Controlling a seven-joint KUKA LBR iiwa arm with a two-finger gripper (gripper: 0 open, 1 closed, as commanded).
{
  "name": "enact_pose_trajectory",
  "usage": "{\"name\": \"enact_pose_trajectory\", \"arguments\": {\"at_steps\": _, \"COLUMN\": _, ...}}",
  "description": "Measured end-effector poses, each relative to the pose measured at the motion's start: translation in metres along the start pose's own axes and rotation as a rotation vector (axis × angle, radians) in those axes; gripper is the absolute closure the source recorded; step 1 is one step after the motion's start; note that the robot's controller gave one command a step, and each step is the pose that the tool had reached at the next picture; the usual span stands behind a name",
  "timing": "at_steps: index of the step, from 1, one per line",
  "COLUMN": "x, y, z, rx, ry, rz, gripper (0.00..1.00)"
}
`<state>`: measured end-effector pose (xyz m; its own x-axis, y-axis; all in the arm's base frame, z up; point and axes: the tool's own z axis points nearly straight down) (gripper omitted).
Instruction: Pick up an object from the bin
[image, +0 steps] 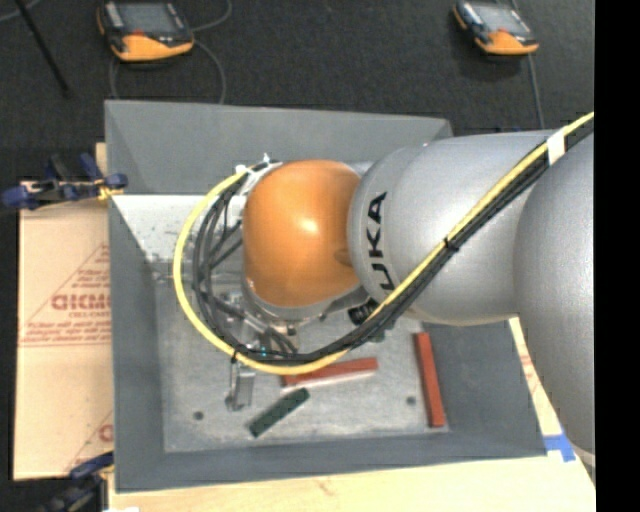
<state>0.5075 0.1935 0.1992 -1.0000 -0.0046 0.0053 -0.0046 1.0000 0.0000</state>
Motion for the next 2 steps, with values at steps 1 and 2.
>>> {"name": "enact_pose_trajectory", "arguments": {"at_steps": 1, "x": 0.004, "y": -0.092, "z": 0.132, "rx": 0.003, "ry": -0.003, "rz": -0.385, "gripper": 0.0}}
{"name": "enact_pose_trajectory", "arguments": {"at_steps": 2, "x": 0.009, "y": -0.093, "z": 0.098, "rx": 0.002, "ry": -0.01, "rz": -0.436, "gripper": 0.0}}
